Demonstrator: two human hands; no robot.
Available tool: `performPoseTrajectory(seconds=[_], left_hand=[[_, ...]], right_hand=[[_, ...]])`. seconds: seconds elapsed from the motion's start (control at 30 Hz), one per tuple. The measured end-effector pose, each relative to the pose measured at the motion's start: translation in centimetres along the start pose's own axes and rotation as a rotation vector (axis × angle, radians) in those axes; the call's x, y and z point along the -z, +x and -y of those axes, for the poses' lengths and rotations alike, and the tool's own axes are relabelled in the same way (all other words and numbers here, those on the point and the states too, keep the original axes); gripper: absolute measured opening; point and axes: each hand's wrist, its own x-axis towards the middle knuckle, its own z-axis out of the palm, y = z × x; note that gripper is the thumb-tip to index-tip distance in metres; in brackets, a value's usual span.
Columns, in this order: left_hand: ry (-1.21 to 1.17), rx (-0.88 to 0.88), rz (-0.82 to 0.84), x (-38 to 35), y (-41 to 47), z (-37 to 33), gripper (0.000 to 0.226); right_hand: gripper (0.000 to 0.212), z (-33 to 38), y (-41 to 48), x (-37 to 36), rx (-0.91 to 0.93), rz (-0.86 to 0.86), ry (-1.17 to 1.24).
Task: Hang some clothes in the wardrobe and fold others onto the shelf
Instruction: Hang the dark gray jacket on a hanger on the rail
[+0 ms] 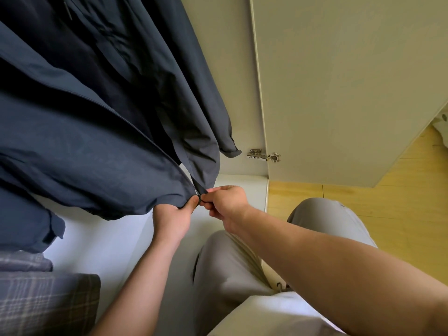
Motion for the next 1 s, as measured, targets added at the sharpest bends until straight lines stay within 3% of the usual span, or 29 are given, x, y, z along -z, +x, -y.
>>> performPoseTrajectory(seconds=[0.23,0.33,0.43,0.63,0.77,0.87,1.0], left_hand=[[0.013,-0.058,0.194,0.2,-0.2,0.8,0.009],[-0.025,-0.056,0.255,0.9,0.1,0.3,0.010],[-0.131,-0.014,0.299,1.7,0.3,-0.5,0.006],[-0.314,0.107,0.362,2.5,0.3,-1.2,0.009],[-0.300,0.103,0.355,2.9,0.4,-1.4,0.007],[-0.256,0.105,0.361,3.6,0.5,-1.6,0.004],[-0.140,0.052,0.325,4.2,0.6,-1.5,0.021]], right_hand=[[0.010,-0.7,0.0,1.0,0.006,0.042,-0.053],[0.007,-0.3,-0.2,1.2,0.050,0.096,-0.214],[0.019,0.5,-0.5,1.6,0.116,0.129,-0.396],[0.031,0.8,-0.1,1.3,0.452,0.009,-0.717],[0.031,1.3,-0.5,1.3,0.598,0.158,-0.838],[0.025,2.0,-1.1,1.5,0.757,0.316,-1.104],[0.008,3.0,-0.5,0.7,0.983,0.296,-1.426]])
